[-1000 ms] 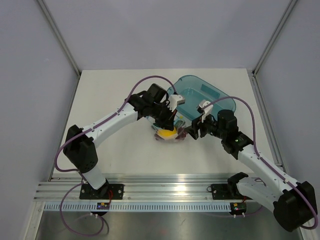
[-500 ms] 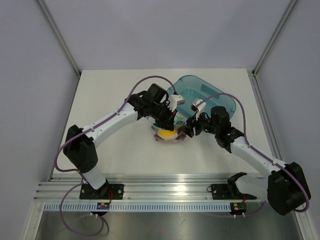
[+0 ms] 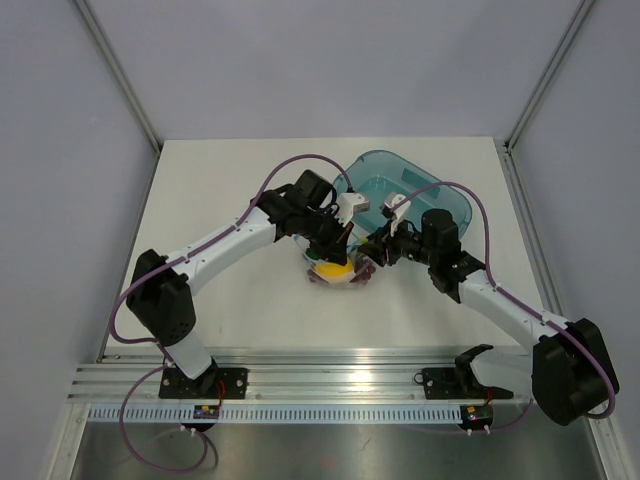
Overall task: Place the food in the zip-top bag and seal the zipper
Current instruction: Zip the zipper food storage bag at the center of the board.
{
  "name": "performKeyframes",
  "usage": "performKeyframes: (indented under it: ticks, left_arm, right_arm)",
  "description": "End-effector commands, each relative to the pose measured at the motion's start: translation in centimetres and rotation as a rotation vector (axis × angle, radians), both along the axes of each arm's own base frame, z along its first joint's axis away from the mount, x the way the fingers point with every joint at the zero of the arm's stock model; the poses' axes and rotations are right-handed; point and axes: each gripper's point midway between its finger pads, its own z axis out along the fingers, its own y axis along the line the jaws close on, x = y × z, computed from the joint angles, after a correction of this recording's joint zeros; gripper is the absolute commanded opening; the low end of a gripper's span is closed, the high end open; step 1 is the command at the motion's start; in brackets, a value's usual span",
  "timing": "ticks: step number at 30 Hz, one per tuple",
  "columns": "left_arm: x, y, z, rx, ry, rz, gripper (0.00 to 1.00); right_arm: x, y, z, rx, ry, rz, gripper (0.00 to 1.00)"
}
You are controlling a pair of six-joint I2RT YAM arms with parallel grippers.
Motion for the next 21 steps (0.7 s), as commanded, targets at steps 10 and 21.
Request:
performKeyframes:
  ticks: [10,21]
  left_arm:
    - [0.4,-0.5,2.6,-0.070,-0.069,-0.024,0.00]
    - [1.3,2.4,4.7,-0.034,-0.142,0.053,0.79]
  right_arm:
    - [0.6,1.5,2.3,0.069,-0.060,0.045,0.19]
    - [0.1,1.6,3.3,0.090,-0.087,0.069,0.00]
